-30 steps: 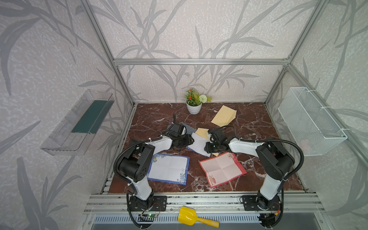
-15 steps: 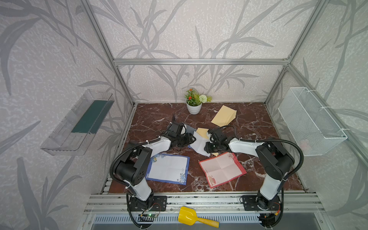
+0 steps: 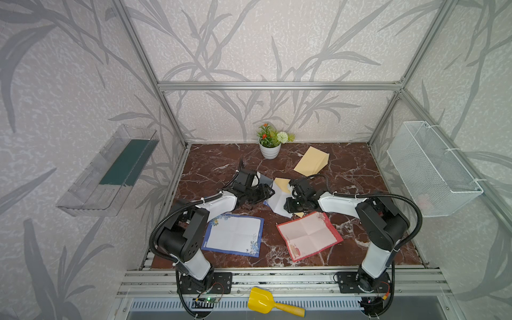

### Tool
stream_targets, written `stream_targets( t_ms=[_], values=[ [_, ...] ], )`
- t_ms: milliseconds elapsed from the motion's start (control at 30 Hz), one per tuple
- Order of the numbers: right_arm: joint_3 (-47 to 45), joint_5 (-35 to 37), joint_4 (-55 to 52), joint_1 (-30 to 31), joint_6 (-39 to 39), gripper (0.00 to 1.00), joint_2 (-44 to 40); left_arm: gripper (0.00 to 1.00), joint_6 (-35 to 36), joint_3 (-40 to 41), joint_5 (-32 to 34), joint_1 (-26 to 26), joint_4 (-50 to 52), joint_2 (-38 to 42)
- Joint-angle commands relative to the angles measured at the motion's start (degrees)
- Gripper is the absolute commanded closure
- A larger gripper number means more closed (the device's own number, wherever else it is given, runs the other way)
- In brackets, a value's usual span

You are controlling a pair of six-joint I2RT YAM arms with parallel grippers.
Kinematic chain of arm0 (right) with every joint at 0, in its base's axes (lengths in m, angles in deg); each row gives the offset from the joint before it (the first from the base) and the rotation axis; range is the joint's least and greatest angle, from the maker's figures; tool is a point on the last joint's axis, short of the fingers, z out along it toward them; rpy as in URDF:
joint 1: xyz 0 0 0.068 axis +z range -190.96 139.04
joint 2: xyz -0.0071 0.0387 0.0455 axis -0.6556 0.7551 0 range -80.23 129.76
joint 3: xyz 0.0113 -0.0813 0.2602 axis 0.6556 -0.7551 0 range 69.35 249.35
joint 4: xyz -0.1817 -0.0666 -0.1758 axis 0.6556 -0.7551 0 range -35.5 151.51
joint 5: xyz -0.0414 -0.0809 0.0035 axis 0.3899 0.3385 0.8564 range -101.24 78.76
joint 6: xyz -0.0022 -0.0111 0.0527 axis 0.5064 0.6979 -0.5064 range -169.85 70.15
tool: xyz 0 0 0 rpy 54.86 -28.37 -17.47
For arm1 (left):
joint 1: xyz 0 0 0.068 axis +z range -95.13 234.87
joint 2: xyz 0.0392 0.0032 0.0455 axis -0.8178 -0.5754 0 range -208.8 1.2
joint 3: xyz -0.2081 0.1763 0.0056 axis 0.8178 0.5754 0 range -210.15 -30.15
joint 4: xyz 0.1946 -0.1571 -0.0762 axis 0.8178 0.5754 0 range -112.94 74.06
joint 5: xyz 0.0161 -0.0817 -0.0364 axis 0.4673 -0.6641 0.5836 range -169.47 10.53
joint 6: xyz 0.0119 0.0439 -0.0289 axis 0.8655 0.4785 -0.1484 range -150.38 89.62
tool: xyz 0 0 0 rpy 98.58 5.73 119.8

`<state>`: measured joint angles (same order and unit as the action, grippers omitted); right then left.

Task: Fold the letter paper in half and place it into the envelope
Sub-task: Fold the letter paper into the envelope.

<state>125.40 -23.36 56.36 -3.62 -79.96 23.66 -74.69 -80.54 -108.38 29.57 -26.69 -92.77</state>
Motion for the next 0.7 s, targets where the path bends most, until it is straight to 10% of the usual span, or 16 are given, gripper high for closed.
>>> stream_targets(
  t_ms=[0, 667],
  values=[
    [-1.02, -0.42, -1.03, 0.02, -0.04, 0.73, 1.60, 0.41, -1.60, 0.71, -1.14, -0.48, -1.87, 2.03],
    [-1.17, -1.11, 0.77, -0.16, -0.13, 0.73, -0.09, 0.41, -8.54, 3.73, -6.13, -1.42, -13.36, 0.88]
  ],
)
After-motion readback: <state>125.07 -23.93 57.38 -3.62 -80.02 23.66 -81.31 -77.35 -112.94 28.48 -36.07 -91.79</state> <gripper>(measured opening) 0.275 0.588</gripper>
